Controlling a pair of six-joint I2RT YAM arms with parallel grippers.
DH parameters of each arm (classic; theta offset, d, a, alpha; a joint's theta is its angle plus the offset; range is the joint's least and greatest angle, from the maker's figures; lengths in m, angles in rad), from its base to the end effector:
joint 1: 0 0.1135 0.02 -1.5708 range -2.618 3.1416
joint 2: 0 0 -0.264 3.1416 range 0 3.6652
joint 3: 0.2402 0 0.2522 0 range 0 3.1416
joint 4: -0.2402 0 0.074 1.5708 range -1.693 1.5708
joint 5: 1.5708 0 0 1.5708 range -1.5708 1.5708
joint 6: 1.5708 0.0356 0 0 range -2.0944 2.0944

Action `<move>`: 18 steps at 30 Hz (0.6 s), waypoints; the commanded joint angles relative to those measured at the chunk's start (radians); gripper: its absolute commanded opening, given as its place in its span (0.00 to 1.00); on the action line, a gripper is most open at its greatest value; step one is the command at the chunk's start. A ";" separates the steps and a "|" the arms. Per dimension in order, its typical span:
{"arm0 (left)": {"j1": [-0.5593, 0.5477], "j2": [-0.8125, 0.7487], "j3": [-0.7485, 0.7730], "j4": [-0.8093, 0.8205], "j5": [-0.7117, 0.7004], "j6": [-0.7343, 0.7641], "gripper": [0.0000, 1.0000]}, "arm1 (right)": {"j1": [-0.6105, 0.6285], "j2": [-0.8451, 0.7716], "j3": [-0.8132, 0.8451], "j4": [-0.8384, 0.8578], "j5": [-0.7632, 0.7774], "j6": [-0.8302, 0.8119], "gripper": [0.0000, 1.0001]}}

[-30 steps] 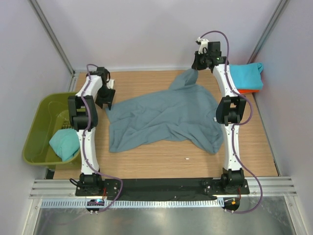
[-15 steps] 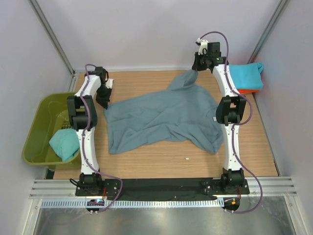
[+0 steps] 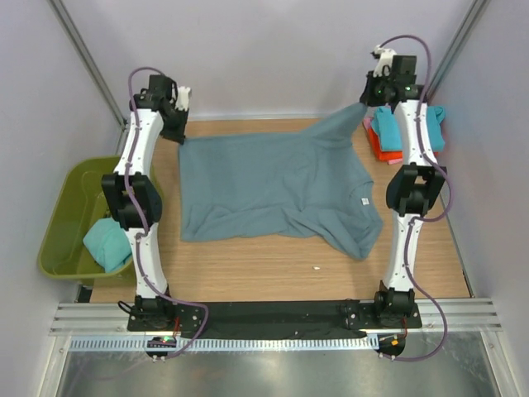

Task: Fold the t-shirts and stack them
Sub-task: Flatten the tshirt out

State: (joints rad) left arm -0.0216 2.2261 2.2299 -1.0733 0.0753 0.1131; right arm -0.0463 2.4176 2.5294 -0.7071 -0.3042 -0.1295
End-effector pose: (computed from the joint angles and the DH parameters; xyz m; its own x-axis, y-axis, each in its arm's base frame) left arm 0.4781 -0.0130 0.2877 -0.8646 0.1313 -0.4849 0.1563 0.9876 -0.0113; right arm 0.5438 -0.0145 0.3148 -0.5292 -0.0988 -0.8427 -0.2742 0.9598 0.0596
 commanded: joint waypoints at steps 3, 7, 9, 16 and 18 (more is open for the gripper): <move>-0.087 -0.224 0.062 0.004 0.058 0.030 0.00 | -0.020 -0.274 -0.024 0.032 -0.024 -0.010 0.01; -0.113 -0.345 0.060 0.025 0.063 0.031 0.00 | -0.020 -0.420 -0.087 0.028 -0.039 0.005 0.01; -0.116 -0.399 0.031 0.042 0.073 0.025 0.00 | -0.020 -0.534 -0.141 0.028 -0.038 0.004 0.01; -0.118 -0.722 -0.133 0.093 0.104 0.049 0.00 | -0.020 -0.946 -0.342 -0.006 -0.007 -0.047 0.01; -0.117 -0.837 -0.188 0.095 0.133 0.074 0.00 | -0.020 -1.056 -0.348 -0.080 0.011 -0.062 0.01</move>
State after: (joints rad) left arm -0.1417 1.5295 2.0769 -1.0298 0.1604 0.1463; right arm -0.0612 1.5177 2.1918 -0.7509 -0.3195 -0.1555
